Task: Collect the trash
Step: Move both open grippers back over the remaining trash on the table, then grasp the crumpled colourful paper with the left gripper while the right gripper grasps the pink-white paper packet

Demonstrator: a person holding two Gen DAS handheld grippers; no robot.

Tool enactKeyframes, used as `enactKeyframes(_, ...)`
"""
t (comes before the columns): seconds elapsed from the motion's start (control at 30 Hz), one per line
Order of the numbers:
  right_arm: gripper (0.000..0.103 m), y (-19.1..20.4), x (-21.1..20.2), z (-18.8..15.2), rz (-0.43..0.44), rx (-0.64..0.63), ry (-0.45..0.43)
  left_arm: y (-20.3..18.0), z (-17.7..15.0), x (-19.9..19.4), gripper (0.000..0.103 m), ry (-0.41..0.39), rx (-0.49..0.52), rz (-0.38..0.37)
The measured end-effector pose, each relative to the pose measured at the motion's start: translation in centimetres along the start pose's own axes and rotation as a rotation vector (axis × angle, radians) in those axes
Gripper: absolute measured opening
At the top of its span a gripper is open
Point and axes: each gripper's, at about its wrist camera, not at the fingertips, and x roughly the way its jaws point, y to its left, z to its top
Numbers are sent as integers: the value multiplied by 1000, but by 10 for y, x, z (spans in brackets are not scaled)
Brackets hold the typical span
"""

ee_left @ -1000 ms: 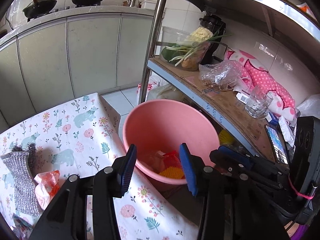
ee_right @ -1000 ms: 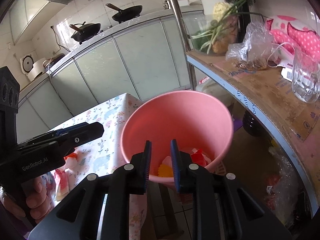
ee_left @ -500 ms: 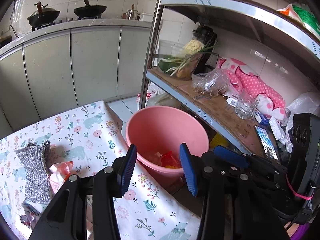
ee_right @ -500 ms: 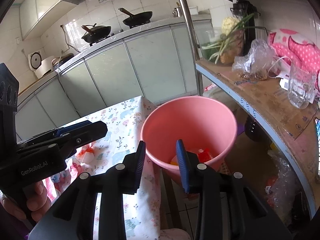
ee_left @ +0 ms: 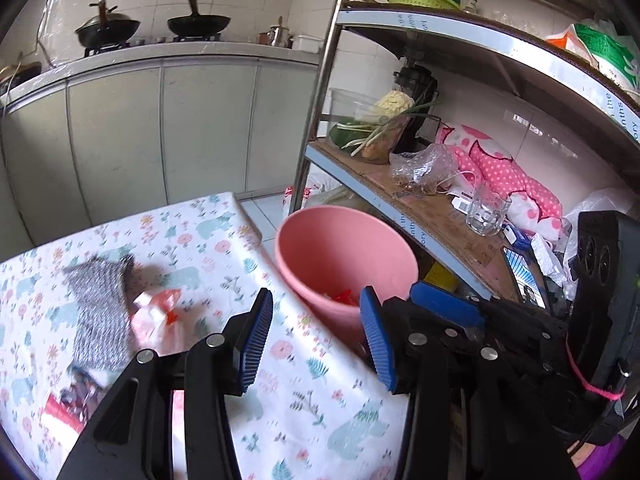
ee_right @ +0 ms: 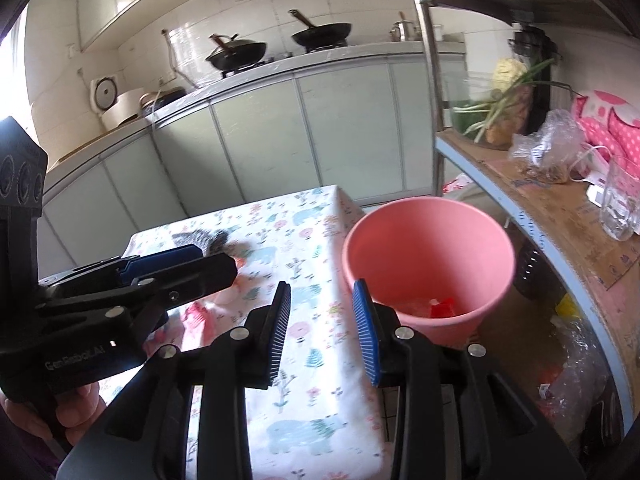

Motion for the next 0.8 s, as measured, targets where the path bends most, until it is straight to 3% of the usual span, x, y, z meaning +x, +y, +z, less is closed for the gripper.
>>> enactKeyframes(0.4, 33, 43, 13, -21, 93, -61, 74, 57, -44, -49, 45, 18, -74, 71)
enactKeyframes(0.6, 33, 51, 23, -23, 126, -58, 108, 72, -76, -54, 45, 85, -98, -60)
enactKeyframes(0.8, 33, 57, 30, -22, 138, -69, 121, 90, -99, -48, 44, 168, -140, -143)
